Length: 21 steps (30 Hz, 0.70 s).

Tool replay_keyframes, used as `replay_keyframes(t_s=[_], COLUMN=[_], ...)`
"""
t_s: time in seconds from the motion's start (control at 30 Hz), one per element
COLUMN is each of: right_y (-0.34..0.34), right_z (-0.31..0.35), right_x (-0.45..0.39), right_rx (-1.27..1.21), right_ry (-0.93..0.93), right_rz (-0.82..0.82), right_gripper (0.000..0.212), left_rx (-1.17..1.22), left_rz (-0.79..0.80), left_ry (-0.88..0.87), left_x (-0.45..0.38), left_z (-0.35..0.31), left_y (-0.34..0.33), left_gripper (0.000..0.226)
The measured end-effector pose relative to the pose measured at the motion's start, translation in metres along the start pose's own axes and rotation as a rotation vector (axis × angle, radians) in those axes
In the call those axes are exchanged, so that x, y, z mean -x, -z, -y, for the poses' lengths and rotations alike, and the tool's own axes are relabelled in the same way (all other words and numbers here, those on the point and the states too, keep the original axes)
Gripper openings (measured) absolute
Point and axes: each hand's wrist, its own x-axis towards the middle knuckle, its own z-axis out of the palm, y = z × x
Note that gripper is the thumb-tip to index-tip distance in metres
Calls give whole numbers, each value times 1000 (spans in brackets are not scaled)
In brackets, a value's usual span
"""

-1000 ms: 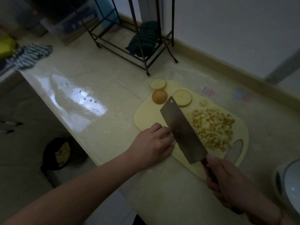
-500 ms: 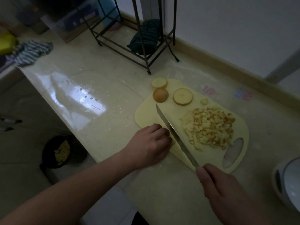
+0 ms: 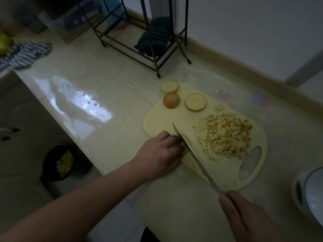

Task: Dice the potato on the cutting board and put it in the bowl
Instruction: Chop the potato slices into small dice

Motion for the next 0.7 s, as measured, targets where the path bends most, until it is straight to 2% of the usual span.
replay_keyframes(t_s=[0.07,0.3,0.4,0.53,0.6,0.7], right_y=[2,-1,2,13,10,5], right_z=[1,16,14,6,5,11], right_x=[-4,-28,-31,-40,-40,-30], right_rx=[23,-6,-53,-216,-136,-76], right_ry=[-10,83,69,-65,36,96], right_rz=[27,36,62,103,69,56], right_gripper=[67,56,55,64,70,59], left_rx=[15,32,25,27,37,40], left_rz=[5,-1,-1,5,1,-9], left_ry=[4,-6,-12,10,30,27], left_x=[0,-1,-2,-2,-1,-3], left_z=[0,0,0,-2,-4,-4], left_y=[1,2,4,5,6,8], left_gripper=[22,20,19,18,19,20])
